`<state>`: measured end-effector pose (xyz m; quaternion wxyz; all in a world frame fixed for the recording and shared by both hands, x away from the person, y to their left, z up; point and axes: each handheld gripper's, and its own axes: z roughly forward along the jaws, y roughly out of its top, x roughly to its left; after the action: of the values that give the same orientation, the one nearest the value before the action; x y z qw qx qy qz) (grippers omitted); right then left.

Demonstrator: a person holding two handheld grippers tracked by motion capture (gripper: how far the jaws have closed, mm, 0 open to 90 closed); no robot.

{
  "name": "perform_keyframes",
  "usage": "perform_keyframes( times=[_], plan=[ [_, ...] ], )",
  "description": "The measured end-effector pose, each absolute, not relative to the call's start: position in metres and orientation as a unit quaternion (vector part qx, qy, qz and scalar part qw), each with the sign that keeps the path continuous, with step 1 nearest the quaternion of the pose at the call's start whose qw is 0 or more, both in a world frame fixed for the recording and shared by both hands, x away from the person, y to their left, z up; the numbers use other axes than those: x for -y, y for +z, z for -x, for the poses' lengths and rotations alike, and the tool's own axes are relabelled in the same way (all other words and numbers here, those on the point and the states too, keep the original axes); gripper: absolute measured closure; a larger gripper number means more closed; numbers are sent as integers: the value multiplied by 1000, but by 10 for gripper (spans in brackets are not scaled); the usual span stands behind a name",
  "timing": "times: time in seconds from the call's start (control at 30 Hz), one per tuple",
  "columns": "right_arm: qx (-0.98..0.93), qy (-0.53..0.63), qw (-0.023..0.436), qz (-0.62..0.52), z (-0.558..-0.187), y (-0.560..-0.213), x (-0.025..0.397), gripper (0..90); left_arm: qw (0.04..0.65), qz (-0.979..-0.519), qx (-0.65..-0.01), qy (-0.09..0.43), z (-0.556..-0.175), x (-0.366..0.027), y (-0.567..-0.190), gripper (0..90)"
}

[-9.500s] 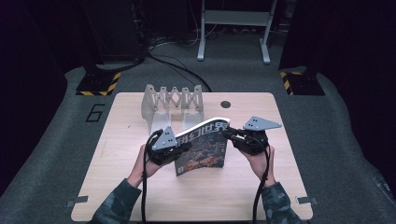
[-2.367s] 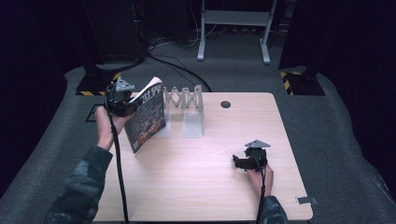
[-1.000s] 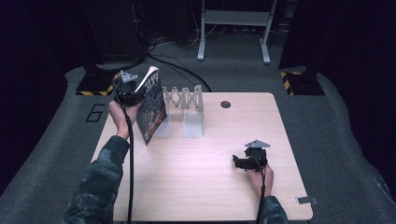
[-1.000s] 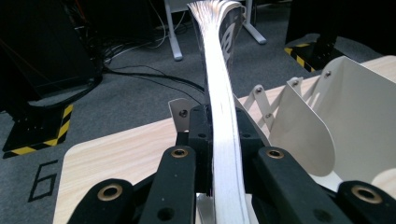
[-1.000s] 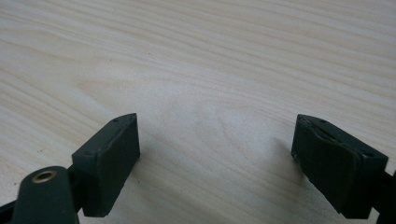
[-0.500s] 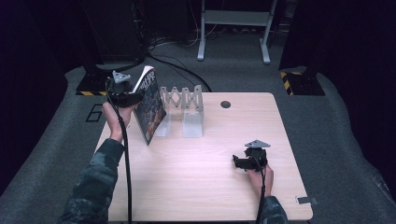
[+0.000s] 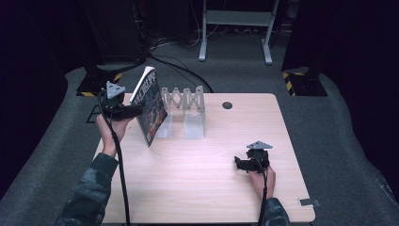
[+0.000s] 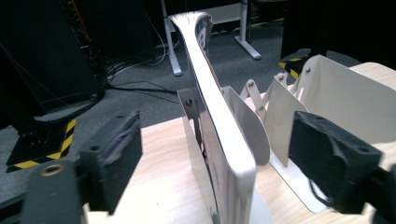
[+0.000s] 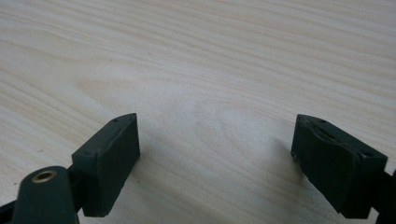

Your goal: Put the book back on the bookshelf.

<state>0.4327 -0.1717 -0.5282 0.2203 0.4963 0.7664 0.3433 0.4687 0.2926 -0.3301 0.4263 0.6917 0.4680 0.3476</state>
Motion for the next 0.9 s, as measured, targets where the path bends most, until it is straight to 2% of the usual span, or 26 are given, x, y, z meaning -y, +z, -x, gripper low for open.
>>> perform_keyframes(
  times=[0.5,0.63,0.9],
  plan=[
    [-766,343,220,-497,-433,-528,172,148,403,-710,-494,300,-464,-295,-394,167],
    [-766,343,220,-497,-433,-528,172,148,398,-712,-502,285,-465,-293,-414,200],
    [-766,343,221,-497,-433,-528,172,148,394,-708,-527,255,-469,-288,-450,340]
  ],
)
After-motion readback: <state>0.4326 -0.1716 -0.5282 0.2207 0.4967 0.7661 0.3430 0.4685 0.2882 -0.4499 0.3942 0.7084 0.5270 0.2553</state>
